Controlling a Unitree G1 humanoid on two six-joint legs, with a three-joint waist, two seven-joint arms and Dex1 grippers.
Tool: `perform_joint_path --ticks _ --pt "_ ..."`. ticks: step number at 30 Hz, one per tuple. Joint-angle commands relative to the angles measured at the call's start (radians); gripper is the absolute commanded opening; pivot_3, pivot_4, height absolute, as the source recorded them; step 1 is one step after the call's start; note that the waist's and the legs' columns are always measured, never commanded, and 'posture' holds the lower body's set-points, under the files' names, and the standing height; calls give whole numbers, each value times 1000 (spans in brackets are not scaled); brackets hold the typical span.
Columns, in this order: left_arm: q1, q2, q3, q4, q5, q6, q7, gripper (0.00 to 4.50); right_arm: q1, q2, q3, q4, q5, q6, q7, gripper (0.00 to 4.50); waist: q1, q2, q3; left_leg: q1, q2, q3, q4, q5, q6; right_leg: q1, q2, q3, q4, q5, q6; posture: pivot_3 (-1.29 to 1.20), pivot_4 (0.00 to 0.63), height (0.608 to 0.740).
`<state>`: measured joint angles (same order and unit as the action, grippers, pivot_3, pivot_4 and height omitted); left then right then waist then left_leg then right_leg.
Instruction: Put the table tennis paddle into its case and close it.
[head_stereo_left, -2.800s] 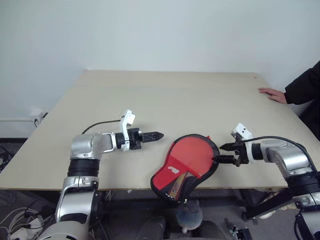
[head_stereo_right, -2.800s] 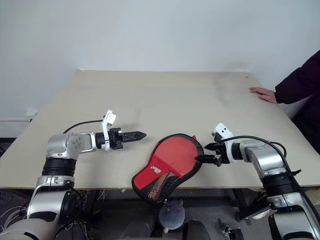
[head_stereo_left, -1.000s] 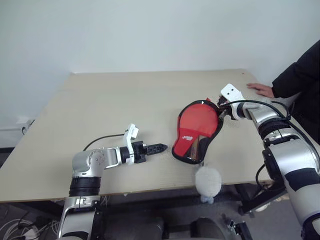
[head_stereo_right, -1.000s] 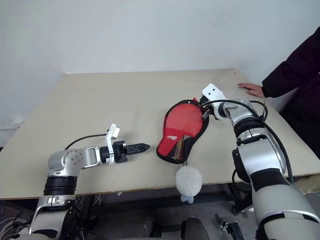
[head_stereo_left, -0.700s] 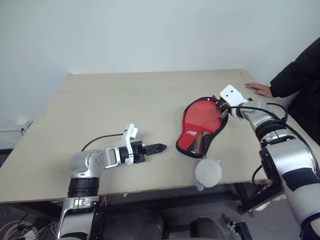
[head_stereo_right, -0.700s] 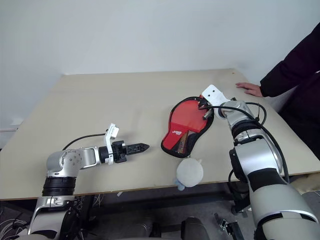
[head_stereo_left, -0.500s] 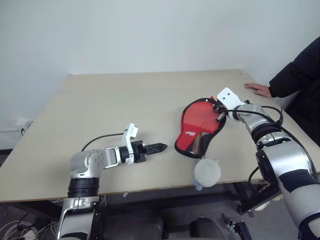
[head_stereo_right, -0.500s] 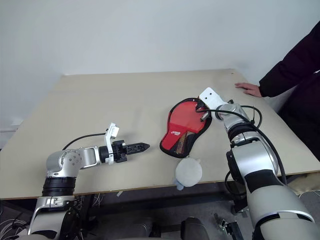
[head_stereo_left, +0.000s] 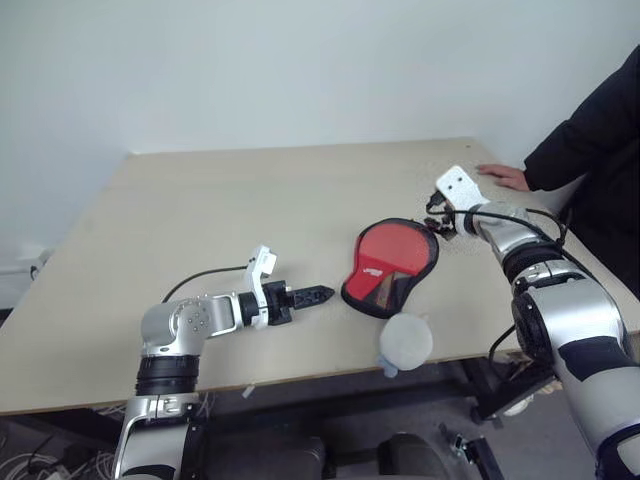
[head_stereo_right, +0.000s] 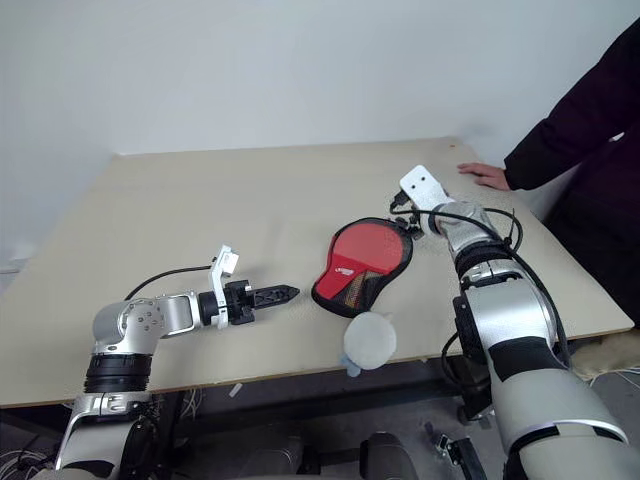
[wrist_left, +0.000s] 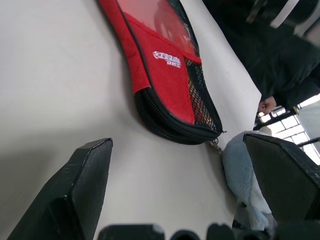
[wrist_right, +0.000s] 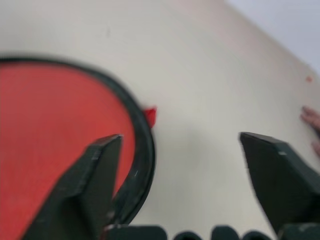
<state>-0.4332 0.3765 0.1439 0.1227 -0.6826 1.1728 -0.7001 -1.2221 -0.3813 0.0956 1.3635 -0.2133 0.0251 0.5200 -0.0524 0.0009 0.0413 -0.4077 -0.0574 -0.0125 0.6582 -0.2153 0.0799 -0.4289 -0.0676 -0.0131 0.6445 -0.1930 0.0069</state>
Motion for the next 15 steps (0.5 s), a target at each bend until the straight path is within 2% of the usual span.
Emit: perform_joint_path --ticks 1,7,10,15 --pt "-23 18 35 -46 -12 -43 6 4500 -46 6 -55 -67 60 -11 30 4477 0 0 0 0 0 0 0 0 0 0 0 0 0 0 0 0 0 721" --pt "-35 48 70 -62 41 -173 61 4500 -32 44 -114 -145 126 10 47 4477 1 0 0 0 1 0 -2 0 0 -1 -1 1 0 1 -1 0 0 721" --pt "-21 71 97 -73 110 -311 112 4500 0 64 -143 -216 168 35 44 4477 1 0 0 0 0 0 -3 0 0 -1 -1 1 0 1 -1 0 0 721" --pt "15 49 144 -81 190 -475 233 4500 97 103 -177 -342 218 67 -8 4477 7 0 0 1 0 -1 -5 0 -1 -1 -2 1 -1 1 -1 0 0 721"
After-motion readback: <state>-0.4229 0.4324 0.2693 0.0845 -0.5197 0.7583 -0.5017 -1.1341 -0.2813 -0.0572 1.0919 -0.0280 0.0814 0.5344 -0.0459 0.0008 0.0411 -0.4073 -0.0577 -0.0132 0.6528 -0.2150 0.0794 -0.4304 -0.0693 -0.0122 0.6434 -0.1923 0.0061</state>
